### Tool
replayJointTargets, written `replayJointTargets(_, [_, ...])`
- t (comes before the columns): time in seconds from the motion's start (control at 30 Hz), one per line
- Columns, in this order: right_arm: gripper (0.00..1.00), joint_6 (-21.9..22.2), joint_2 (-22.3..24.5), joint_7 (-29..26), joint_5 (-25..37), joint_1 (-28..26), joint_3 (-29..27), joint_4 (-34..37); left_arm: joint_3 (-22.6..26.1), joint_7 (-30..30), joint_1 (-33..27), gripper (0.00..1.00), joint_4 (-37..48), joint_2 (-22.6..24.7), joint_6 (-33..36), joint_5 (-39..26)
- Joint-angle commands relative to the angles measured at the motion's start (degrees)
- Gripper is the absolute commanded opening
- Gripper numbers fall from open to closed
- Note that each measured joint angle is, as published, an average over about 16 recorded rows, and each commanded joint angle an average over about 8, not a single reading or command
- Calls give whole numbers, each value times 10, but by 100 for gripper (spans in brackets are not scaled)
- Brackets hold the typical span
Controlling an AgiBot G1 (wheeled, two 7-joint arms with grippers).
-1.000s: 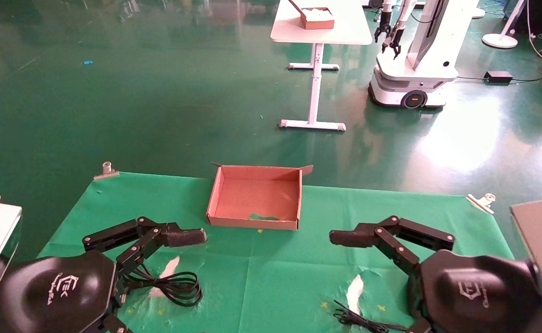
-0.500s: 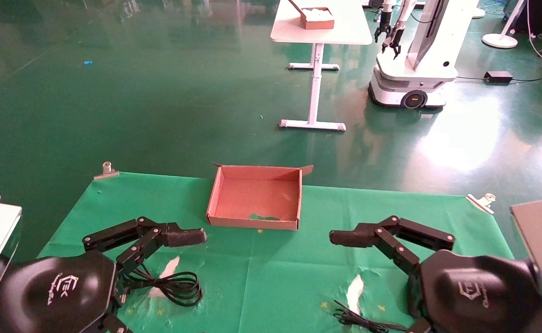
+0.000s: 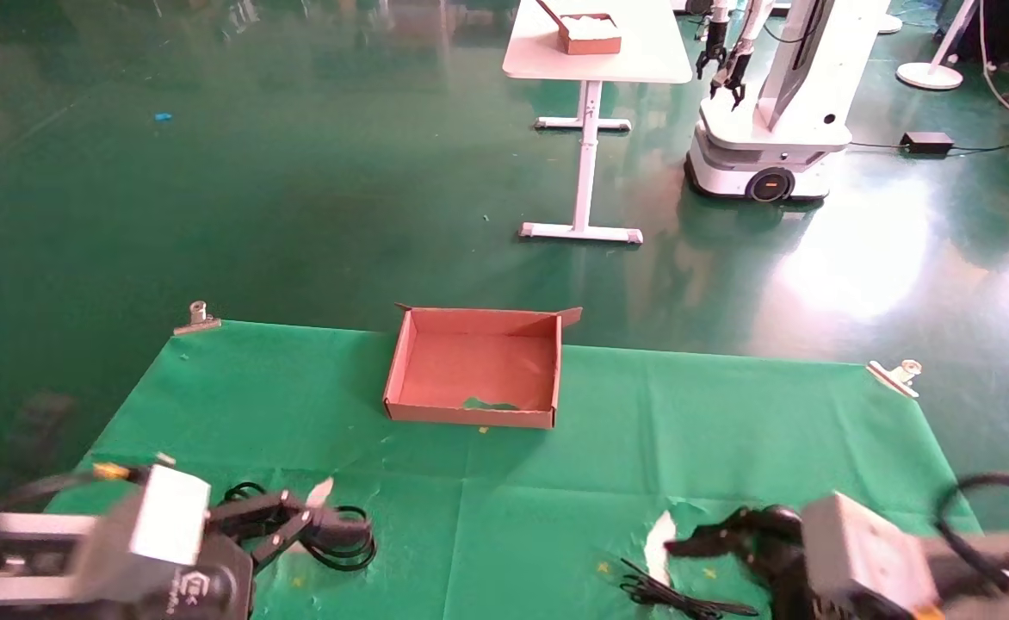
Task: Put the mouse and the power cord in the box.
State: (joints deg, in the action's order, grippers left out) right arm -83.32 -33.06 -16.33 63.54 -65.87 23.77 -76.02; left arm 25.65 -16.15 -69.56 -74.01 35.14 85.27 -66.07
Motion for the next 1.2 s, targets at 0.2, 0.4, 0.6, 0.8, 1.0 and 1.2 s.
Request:
replayJointTargets(0.2, [100,17,-13,-36,64,-29,21,1,49,-39,-57,100,4,18,1,-122])
replayJointTargets(0.4, [100,18,-16,-35,65,-30,22,4,54,-39,-62,100,3,21,-1,-137])
replayJointTargets(0.6, [100,22,-17,-41,68,-24,24,7,83,-48,-83,100,-15,44,-25,-233])
replayJointTargets(0.8, [100,28,-11,-56,70,-19,24,2,138,-59,-110,100,-9,110,-72,-401])
replayJointTargets(1.0, [100,27,1,-61,64,-10,21,-3,183,-84,-129,100,22,170,-100,-532])
replayJointTargets(1.2, [100,28,8,-64,60,0,20,-6,212,-101,-133,100,61,211,-116,-607])
